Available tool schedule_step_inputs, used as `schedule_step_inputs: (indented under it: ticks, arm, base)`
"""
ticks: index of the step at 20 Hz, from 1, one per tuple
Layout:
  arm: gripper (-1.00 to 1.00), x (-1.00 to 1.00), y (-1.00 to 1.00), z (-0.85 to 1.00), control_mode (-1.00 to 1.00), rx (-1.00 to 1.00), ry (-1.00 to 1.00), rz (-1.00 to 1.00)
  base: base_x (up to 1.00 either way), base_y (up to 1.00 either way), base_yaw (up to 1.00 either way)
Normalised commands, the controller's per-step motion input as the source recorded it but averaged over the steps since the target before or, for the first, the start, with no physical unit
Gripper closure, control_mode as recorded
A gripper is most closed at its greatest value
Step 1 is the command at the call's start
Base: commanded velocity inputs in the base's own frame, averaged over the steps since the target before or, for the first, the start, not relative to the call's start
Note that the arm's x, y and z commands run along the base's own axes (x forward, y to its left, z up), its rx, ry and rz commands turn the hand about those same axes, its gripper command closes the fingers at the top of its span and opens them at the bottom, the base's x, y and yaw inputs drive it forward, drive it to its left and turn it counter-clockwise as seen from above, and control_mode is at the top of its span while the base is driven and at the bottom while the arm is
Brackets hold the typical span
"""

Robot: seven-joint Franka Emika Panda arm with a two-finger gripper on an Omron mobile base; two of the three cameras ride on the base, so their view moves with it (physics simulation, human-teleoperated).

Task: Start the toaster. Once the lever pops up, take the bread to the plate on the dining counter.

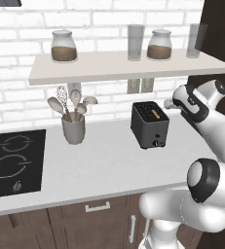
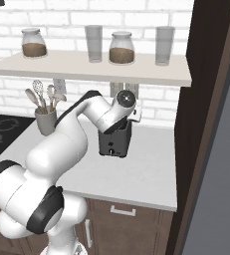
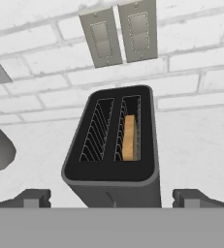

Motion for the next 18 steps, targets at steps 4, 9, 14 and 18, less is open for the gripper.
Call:
schedule_step_inputs:
  ticks: [4, 9, 14, 18]
  arm:
    - [-1.0, 0.0, 0.0, 0.0, -1.0, 0.0, 0.0, 0.0]
    - [-1.0, 0.0, 0.0, 0.0, -1.0, 0.0, 0.0, 0.0]
    - [-1.0, 0.0, 0.0, 0.0, -1.0, 0.0, 0.0, 0.0]
    - [-1.0, 0.0, 0.0, 0.0, -1.0, 0.0, 0.0, 0.0]
  base:
    - [0.0, 0.0, 0.0]
    - [0.0, 0.0, 0.0]
    - [0.0, 0.0, 0.0]
    - [0.0, 0.0, 0.0]
